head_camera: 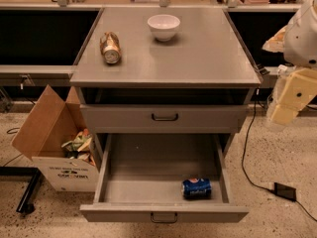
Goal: Pick pepsi can from middle drawer and place on counter
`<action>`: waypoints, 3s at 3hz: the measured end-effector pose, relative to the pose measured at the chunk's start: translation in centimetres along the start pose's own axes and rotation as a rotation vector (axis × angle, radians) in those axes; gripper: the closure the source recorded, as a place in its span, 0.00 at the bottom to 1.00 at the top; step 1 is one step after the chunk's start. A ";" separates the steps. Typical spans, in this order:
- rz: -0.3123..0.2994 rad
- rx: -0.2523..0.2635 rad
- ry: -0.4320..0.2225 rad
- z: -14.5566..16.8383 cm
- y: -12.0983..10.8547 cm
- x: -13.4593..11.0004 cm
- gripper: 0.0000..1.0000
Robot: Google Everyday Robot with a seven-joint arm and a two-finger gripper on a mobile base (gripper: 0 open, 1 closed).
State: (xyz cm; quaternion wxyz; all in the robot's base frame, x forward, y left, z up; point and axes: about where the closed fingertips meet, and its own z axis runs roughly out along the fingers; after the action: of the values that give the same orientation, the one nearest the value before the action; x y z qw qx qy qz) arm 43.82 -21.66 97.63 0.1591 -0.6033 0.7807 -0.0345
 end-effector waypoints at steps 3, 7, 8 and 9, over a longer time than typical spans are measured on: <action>-0.057 -0.119 0.047 10.6 1.9 2.1 0.00; -0.057 -0.230 -0.022 27.3 5.9 5.2 0.00; -0.106 -0.253 -0.019 33.2 6.3 6.3 0.00; -0.168 -0.273 -0.052 39.6 6.1 6.7 0.00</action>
Offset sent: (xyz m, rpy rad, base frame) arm 0.0122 -0.0041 -0.0865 -0.0312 0.1114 0.0365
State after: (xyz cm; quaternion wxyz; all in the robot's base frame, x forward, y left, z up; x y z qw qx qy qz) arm 48.13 -20.95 57.19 0.0927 -0.6832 0.7206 0.0742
